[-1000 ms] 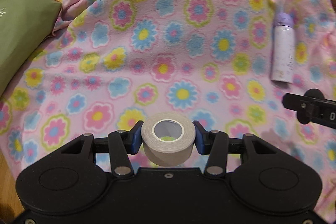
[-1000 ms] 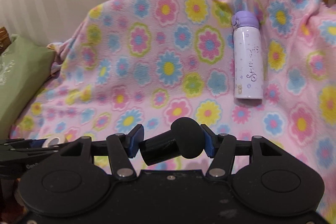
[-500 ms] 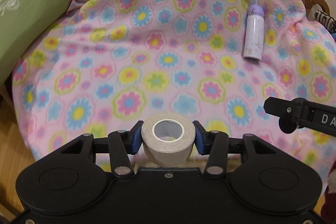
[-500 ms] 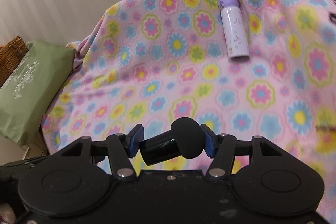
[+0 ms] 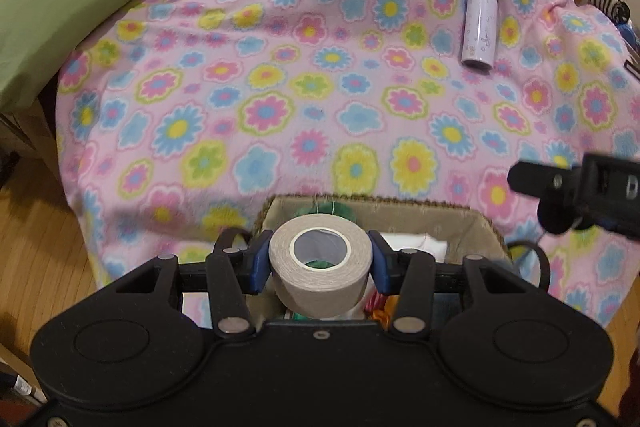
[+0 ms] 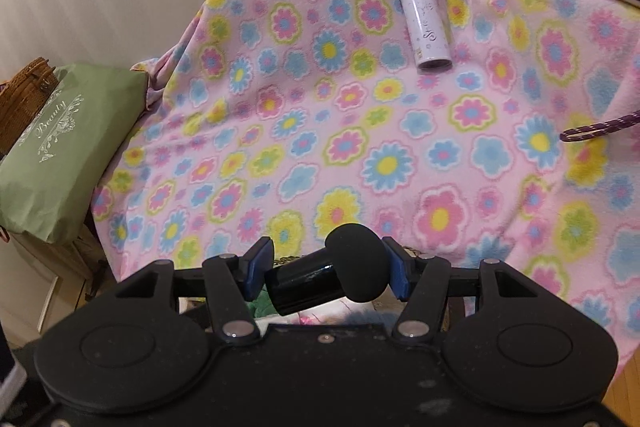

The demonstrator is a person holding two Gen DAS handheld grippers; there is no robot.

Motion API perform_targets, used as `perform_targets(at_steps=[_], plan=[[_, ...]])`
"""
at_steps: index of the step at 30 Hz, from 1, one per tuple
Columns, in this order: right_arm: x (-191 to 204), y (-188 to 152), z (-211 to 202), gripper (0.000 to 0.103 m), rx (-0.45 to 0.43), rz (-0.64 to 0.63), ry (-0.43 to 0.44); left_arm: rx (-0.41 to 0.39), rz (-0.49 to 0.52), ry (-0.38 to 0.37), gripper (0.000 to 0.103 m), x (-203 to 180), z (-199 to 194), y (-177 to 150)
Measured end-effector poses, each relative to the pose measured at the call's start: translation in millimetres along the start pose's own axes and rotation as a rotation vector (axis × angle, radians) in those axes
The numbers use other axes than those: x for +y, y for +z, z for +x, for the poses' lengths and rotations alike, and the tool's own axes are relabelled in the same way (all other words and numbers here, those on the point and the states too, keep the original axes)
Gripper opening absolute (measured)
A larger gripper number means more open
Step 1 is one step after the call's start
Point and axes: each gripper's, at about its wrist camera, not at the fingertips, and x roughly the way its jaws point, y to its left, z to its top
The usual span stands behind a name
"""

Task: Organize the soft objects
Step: 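Lower the tape roll and massager into the basket and open both tools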

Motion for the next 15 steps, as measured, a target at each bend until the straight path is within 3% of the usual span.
perform_targets(at_steps=[7, 15], plan=[[5.4, -9.0, 10.8, 0.058, 0.032, -0.023, -0.04, 0.048, 0.024, -0.001, 0.048, -8.0, 10.2, -15.1], [7.6, -13.5, 22.5, 0.058, 0.063, -0.034, -0.052, 0.046, 0.03, 0.024, 0.049, -6.4, 9.8, -19.9]])
